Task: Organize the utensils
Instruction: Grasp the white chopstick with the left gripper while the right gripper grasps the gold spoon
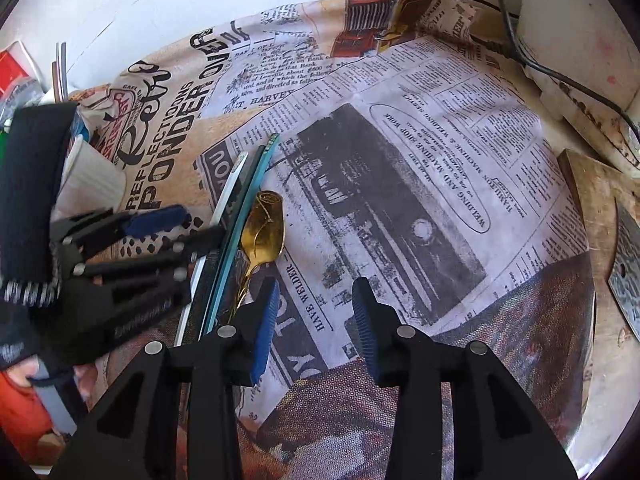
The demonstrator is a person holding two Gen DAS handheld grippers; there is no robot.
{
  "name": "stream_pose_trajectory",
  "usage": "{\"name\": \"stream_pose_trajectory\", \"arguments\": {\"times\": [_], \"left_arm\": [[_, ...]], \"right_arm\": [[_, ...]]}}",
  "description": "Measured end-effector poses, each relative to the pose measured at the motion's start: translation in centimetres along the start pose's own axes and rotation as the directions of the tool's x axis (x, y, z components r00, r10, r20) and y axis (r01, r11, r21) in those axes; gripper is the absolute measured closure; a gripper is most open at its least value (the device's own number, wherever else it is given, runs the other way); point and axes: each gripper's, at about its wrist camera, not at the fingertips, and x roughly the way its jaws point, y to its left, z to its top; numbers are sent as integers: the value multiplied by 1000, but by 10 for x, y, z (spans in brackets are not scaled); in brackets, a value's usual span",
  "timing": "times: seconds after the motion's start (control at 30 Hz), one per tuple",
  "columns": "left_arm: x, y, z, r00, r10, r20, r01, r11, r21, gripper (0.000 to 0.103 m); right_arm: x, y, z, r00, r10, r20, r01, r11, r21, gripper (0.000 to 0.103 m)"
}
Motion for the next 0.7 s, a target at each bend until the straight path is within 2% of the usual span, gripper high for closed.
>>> {"name": "stream_pose_trajectory", "arguments": {"times": [0.13, 0.23, 0.3, 0.4, 0.5, 0.7], "left_arm": [[7, 0, 19, 1000, -22, -11, 22, 1000, 9, 67], [9, -5, 28, 996, -81, -29, 81, 997, 9, 71], [10, -12, 30, 994, -103, -39, 104, 994, 27, 79], [10, -21, 31, 995, -91, -39, 93, 994, 61, 87], [13, -17, 36, 987, -149, -61, 151, 988, 18, 98], [15, -21, 42, 982, -164, -96, 169, 984, 48, 98]], "right_arm": [[-5, -7, -3, 1000, 7, 10, -7, 1000, 24, 68], [-8, -13, -6, 1000, 6, 14, -7, 999, 41, 68], [-10, -18, -8, 1000, 7, 16, -8, 998, 58, 68], [-13, -24, -10, 1000, 10, 21, -12, 997, 82, 68], [-13, -25, -11, 1000, 10, 26, -12, 996, 92, 68], [-13, -25, -12, 999, 17, 30, -20, 994, 108, 68]]}}
